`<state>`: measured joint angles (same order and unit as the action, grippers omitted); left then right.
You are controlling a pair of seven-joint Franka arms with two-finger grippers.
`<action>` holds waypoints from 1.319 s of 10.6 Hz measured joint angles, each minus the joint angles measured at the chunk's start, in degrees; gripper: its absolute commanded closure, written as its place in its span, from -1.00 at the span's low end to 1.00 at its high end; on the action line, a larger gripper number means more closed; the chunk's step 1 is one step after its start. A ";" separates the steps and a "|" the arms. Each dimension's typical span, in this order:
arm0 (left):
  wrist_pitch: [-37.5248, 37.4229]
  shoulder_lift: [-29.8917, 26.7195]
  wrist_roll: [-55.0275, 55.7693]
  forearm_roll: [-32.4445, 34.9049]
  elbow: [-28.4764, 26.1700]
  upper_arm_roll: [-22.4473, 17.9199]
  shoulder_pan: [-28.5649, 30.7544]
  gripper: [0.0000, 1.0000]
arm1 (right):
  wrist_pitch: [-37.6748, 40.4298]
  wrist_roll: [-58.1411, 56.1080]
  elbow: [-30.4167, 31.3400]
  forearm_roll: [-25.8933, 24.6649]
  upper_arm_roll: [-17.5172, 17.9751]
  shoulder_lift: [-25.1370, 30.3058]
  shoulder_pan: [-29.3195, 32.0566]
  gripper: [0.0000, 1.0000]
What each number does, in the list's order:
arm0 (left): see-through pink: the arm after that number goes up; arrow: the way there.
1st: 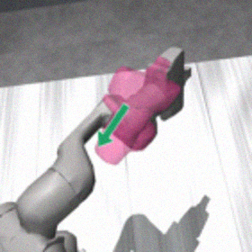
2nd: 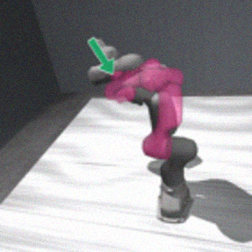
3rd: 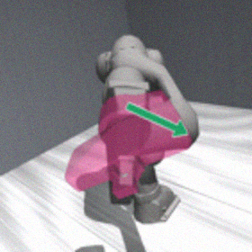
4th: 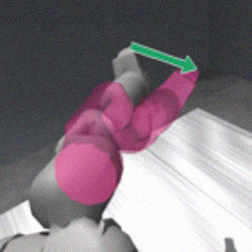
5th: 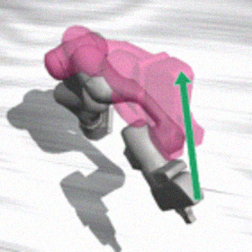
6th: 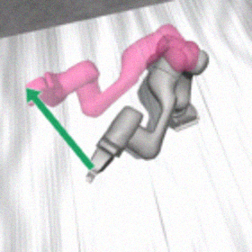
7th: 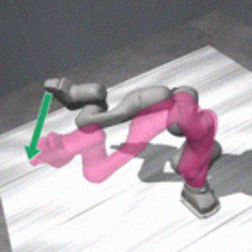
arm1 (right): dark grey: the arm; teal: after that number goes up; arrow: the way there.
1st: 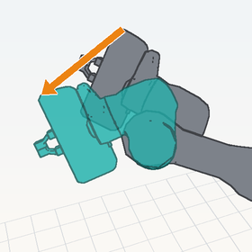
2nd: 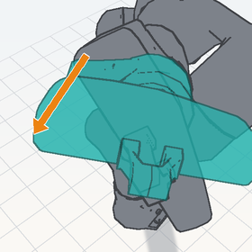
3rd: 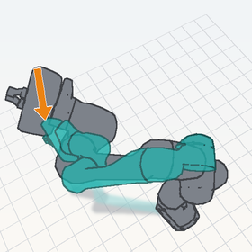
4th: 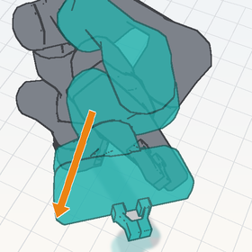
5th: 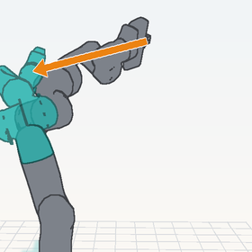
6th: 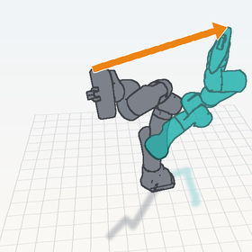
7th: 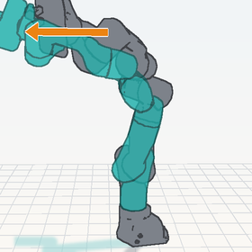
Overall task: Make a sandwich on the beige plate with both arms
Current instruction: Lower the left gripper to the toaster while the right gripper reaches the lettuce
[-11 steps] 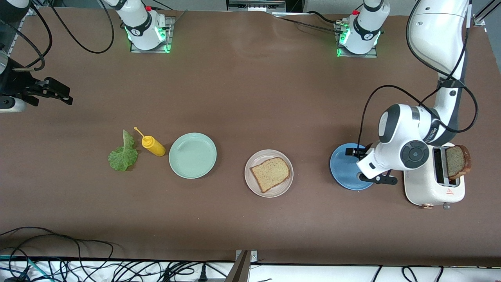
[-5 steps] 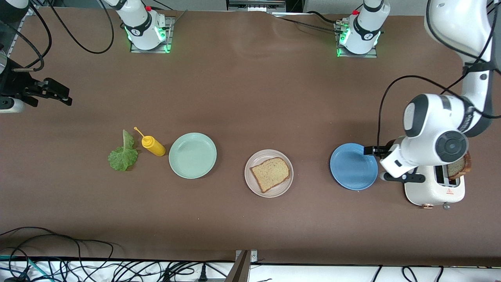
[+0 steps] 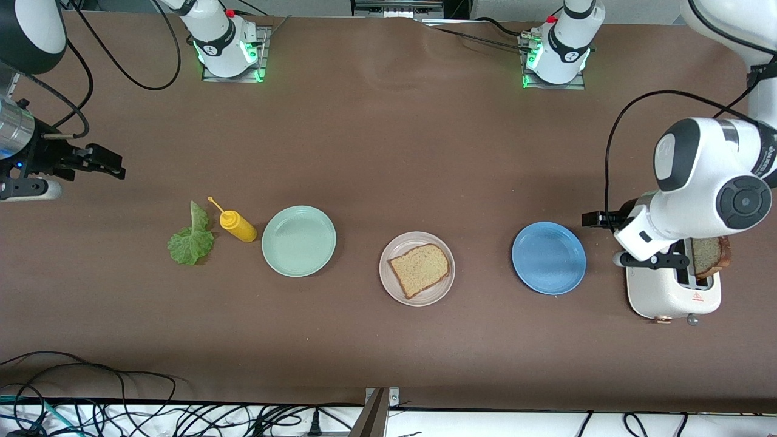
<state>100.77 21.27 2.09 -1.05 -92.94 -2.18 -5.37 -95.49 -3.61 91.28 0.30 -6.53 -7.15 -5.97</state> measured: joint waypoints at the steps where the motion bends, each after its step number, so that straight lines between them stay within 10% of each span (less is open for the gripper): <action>1: -0.02 -1.18 0.01 0.00 -1.48 0.06 0.00 -1.00 | 0.00 0.00 -0.39 0.00 0.00 -0.15 0.00 -1.00; 6: 0.02 -6.23 0.13 -0.01 -7.35 0.24 0.00 -1.00 | -3.76 -0.03 0.84 0.00 -0.62 -5.96 2.18 -1.00; 14: 1.42 -9.47 7.73 -1.15 -6.53 0.06 2.10 -1.00 | -43.73 -0.29 27.75 0.00 -0.54 -13.01 2.14 -1.00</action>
<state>102.18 11.80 9.82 -2.21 -99.47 -2.11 -3.26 -139.22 -3.90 119.03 0.30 -7.07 -20.16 -3.83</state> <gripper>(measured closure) 0.000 0.000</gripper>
